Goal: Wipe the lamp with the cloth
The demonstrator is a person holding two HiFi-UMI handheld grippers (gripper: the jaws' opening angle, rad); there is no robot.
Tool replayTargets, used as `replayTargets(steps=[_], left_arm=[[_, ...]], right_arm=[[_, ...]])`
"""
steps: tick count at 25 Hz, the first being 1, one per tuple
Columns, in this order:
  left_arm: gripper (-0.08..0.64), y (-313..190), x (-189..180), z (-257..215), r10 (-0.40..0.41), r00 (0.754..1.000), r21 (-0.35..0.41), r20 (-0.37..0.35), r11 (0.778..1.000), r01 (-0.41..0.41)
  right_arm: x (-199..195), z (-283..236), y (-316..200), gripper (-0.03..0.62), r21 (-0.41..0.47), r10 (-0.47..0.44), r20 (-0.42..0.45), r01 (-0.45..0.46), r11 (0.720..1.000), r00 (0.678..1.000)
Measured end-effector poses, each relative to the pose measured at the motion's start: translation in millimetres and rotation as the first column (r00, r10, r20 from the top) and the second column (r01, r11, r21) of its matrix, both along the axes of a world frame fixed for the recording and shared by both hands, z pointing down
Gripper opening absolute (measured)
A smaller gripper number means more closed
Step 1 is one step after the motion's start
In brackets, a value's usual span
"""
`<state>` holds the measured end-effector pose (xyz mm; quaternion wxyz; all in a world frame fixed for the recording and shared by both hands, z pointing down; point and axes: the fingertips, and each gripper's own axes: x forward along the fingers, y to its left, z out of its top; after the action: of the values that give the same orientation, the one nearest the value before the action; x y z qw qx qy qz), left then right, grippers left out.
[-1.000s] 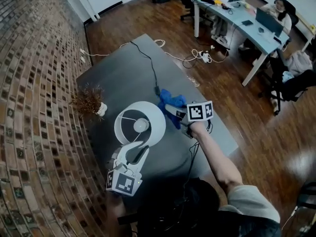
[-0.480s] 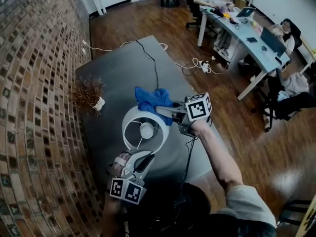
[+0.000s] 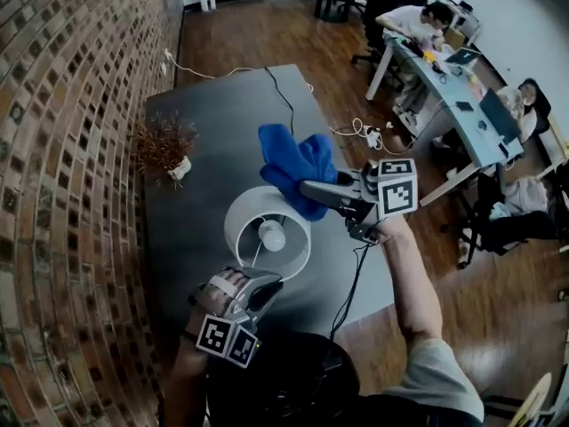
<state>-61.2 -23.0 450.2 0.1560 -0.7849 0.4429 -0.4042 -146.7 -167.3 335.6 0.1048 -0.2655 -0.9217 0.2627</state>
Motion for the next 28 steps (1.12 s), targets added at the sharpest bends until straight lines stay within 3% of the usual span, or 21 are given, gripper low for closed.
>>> replayTargets(steps=[2,4,7,10,14,16,17,18,20,22,24,26,28], left_arm=[[0.057,0.3,3.6,1.4,0.011,1.000,0.000,0.013,1.000,-0.011],[0.057,0.2,7.5,2.2,0.023,0.999,-0.001,0.024,1.000,-0.023],[0.057,-0.5,11.1,3.0,0.041,0.998,-0.006,0.040,0.999,-0.041],[0.057,-2.8,13.8,2.2,0.051,0.998,0.003,0.043,0.999,-0.051],[0.058,-7.2,17.8,-0.8,0.058,0.998,0.018,0.040,0.998,-0.059],[0.060,-9.5,16.8,-2.7,0.064,0.997,0.023,0.033,0.998,-0.064],[0.060,-10.9,15.9,-3.7,0.067,0.997,0.025,0.028,0.997,-0.067],[0.060,-12.7,14.3,-5.0,0.069,0.997,0.028,0.022,0.997,-0.070],[0.060,-16.6,9.1,-8.3,0.070,0.998,0.034,0.008,0.997,-0.070],[0.060,-19.6,3.8,-11.6,0.068,0.998,0.038,-0.007,0.997,-0.068],[0.060,-23.0,1.3,-15.3,0.070,0.997,0.041,-0.019,0.997,-0.069],[0.060,-26.5,1.9,-18.0,0.076,0.997,0.044,-0.025,0.996,-0.075],[0.060,-28.0,3.4,-19.0,0.083,0.996,0.046,-0.021,0.996,-0.082]], right_arm=[[-8.3,-12.4,27.8,0.066,0.076,-0.127,-0.038,0.130,0.989,0.991],[-19.1,5.3,48.0,0.066,0.115,-0.233,-0.134,0.249,0.962,0.963],[-38.5,44.2,47.4,0.066,0.079,-0.295,-0.256,0.325,0.943,0.920],[-60.9,87.6,15.3,0.066,0.056,-0.248,-0.349,0.285,0.957,0.904],[-86.1,156.8,-50.3,0.066,0.180,-0.007,-0.483,0.107,0.978,0.876],[-91.7,157.2,-72.2,0.066,0.264,0.095,-0.470,0.037,0.964,0.878],[-92.5,141.9,-72.5,0.065,0.275,0.093,-0.436,0.034,0.961,0.895],[-92.3,117.6,-63.9,0.065,0.263,0.046,-0.388,0.062,0.963,0.921],[-87.8,55.7,-28.0,0.066,0.216,-0.133,-0.274,0.196,0.957,0.953],[-77.8,3.2,12.4,0.066,0.213,-0.306,-0.206,0.347,0.913,0.930],[-68.6,-19.0,48.1,0.066,0.269,-0.420,-0.223,0.469,0.841,0.880],[-64.9,-4.4,75.8,0.066,0.354,-0.475,-0.328,0.573,0.740,0.816],[-70.0,32.7,88.6,0.066,0.403,-0.476,-0.469,0.660,0.634,0.744]])
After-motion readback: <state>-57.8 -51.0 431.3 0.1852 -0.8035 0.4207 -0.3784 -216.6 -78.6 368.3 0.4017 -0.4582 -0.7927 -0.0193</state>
